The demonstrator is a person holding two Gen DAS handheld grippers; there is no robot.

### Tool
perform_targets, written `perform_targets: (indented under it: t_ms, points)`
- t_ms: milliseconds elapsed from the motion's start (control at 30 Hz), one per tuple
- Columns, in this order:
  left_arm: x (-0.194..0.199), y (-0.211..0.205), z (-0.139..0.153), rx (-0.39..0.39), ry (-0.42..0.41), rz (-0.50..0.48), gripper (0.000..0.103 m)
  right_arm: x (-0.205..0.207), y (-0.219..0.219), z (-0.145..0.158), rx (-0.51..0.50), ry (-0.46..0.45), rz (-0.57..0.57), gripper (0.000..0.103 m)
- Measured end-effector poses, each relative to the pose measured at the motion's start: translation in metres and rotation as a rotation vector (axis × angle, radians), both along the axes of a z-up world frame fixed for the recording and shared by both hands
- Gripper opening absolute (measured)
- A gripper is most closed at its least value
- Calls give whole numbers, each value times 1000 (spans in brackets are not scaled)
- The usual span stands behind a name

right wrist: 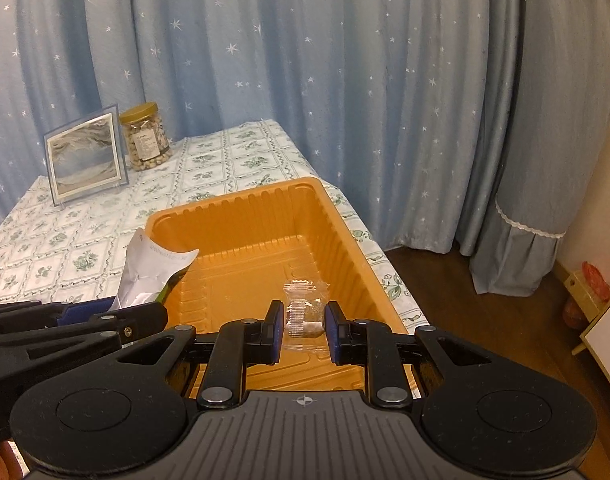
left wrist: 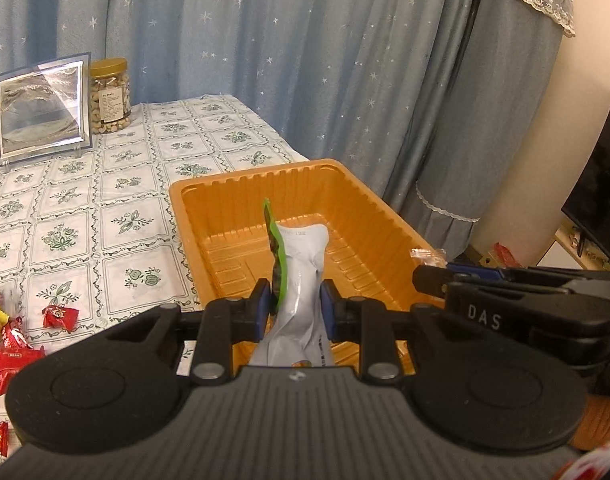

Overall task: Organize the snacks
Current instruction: 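Carry both snacks over the orange tray with both tools, then open both tools to drop the snacks into the orange tray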

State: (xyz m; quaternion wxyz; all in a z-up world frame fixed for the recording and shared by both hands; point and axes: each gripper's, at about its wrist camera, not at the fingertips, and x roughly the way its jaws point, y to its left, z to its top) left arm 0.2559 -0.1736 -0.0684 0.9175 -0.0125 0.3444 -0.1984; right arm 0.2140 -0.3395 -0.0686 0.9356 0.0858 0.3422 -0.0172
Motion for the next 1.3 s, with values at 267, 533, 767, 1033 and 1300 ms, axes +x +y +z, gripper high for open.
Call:
perform_targets:
  t_ms: [267,533,767,1033,1300]
  points:
    - [4,5,-1,2,-22,7,31,3,-3,-3,10,3,-7,22]
    - [0,23,1,15,-18,43,31,6,6,-3,26,7,12,22]
    - [-4,34,4,22,-27,56,32,13,14,-1,68,-7,25,23]
    - [-11,46,3,29,-14,83,34,10,13,4,101,-25,26,66]
    - [-45,68,15,27,-20,131,44,-15,24,24,96,-43,34,66]
